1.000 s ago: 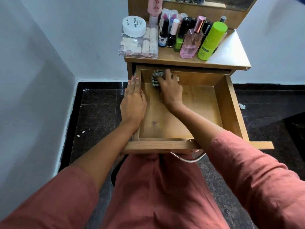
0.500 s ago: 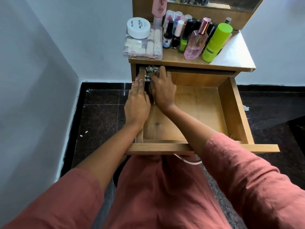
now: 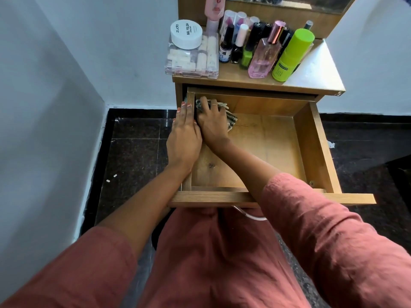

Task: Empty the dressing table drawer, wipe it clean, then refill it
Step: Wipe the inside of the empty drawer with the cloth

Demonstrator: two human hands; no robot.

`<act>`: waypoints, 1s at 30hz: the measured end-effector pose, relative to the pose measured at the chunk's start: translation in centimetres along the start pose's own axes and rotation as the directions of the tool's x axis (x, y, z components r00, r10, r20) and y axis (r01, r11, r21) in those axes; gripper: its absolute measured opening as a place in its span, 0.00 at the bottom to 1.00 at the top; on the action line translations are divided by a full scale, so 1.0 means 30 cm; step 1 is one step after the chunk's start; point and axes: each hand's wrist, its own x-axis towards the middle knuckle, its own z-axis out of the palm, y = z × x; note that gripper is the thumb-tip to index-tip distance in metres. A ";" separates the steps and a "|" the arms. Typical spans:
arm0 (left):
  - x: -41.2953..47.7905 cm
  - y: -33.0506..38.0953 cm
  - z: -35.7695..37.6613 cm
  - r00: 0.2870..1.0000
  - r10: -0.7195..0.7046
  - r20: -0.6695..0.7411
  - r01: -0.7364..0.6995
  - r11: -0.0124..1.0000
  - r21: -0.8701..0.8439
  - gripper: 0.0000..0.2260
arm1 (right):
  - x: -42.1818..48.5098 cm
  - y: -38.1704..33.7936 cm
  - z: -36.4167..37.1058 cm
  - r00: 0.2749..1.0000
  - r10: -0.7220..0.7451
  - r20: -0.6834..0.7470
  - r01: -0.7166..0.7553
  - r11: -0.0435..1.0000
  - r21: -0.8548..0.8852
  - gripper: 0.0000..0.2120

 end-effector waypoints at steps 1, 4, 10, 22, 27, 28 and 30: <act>0.000 0.000 -0.001 1.000 0.001 -0.001 -0.001 1.000 0.002 0.21 | 0.002 0.001 0.005 1.000 0.018 -0.022 -0.018 1.000 -0.002 0.17; -0.003 0.001 -0.003 1.000 0.002 0.000 -0.002 1.000 0.015 0.21 | -0.002 0.002 0.004 0.991 0.109 -0.074 -0.105 0.993 0.048 0.12; -0.003 0.001 -0.002 1.000 -0.007 -0.002 0.007 1.000 0.010 0.21 | -0.013 0.035 -0.043 0.966 0.234 -0.109 -0.172 0.899 0.402 0.10; -0.011 0.006 -0.003 1.000 0.001 -0.011 -0.001 1.000 0.004 0.21 | -0.017 0.011 -0.001 0.994 0.111 -0.005 -0.108 0.980 0.167 0.15; -0.001 0.000 -0.001 1.000 0.002 -0.009 -0.002 1.000 0.007 0.21 | -0.012 0.002 -0.005 0.994 0.097 0.046 -0.099 0.995 0.028 0.17; 0.000 0.000 -0.001 1.000 0.001 -0.008 -0.001 1.000 0.007 0.21 | -0.008 0.001 -0.005 0.993 0.076 0.089 -0.079 0.996 0.033 0.17; 0.000 -0.002 0.000 1.000 0.000 -0.009 0.000 1.000 0.005 0.21 | -0.003 0.002 -0.013 0.988 0.046 0.145 -0.053 0.998 0.044 0.17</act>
